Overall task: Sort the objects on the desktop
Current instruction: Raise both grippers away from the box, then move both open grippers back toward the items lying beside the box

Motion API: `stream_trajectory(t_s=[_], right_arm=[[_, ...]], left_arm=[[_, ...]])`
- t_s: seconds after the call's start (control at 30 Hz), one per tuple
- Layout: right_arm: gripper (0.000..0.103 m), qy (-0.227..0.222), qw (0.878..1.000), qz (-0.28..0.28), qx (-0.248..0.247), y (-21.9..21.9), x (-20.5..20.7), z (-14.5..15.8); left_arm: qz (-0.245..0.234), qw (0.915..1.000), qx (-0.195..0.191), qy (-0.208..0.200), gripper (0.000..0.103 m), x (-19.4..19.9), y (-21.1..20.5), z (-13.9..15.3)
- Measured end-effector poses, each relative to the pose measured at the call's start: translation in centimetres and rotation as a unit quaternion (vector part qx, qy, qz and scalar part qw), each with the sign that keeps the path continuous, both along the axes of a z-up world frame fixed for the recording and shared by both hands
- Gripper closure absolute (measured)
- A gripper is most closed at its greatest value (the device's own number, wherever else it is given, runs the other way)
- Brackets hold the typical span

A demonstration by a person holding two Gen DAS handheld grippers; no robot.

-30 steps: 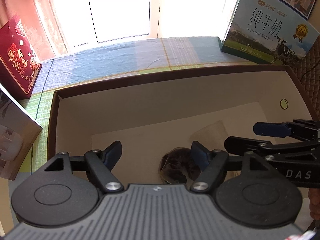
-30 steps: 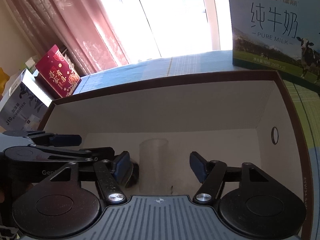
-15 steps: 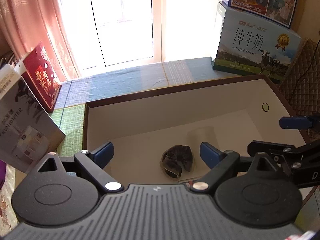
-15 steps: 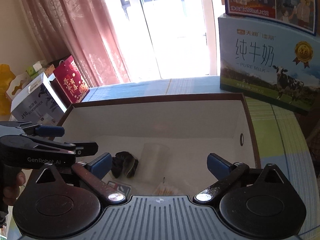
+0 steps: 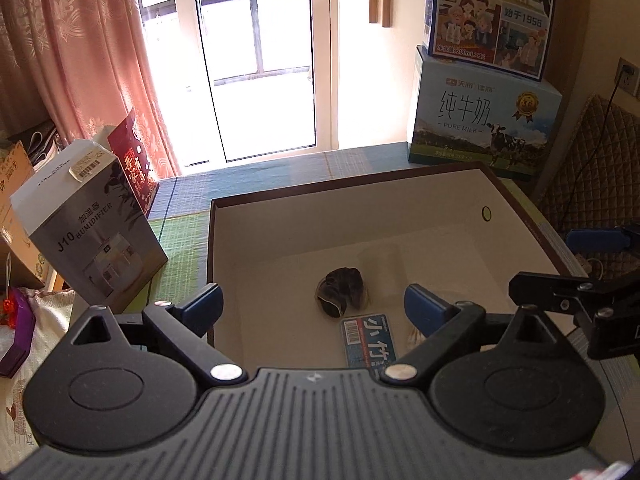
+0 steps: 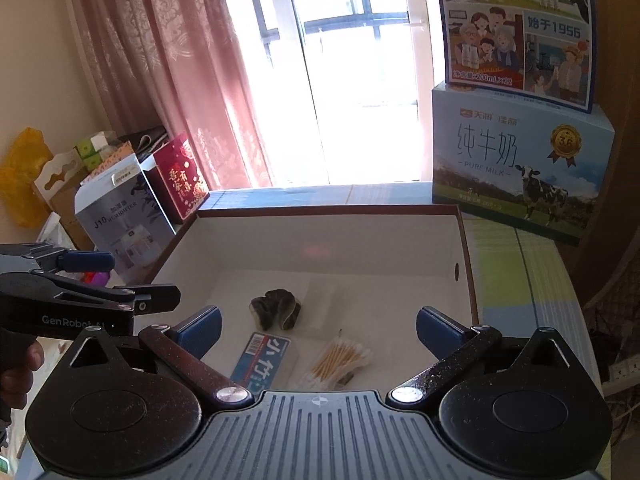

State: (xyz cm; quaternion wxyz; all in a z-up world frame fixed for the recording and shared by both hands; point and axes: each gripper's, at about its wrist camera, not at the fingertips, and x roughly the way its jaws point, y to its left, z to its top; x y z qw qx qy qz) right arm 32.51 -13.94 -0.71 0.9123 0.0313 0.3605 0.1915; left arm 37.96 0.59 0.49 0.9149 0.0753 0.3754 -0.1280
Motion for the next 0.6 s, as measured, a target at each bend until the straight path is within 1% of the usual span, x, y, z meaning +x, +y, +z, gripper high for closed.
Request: stream_trajectory(t_s=[0.17,0.33,0.43,0.6], right_arm=[[0.002,-0.015,1.000,0.004,-0.003,-0.3,-2.8,1.1],[0.002,-0.028,1.000,0.010,-0.002,-0.8,-6.0,1.8],[0.002,-0.038,0.999,0.009,-0.005,-1.3,-8.1,2.1],[0.002,-0.047,0.999,0.014,-0.006,-1.9,-11.4,2.3]], left_arm=[[0.007,0.9999,-0.010,-0.009,0.005,-3.4,0.5,1.1],[0.013,0.9997,-0.003,-0.019,0.005,-6.8,0.7,1.8],[0.018,0.9995,-0.003,-0.025,0.003,-9.1,1.1,2.1],[0.026,0.9993,-0.007,-0.025,0.002,-12.6,1.6,2.4]])
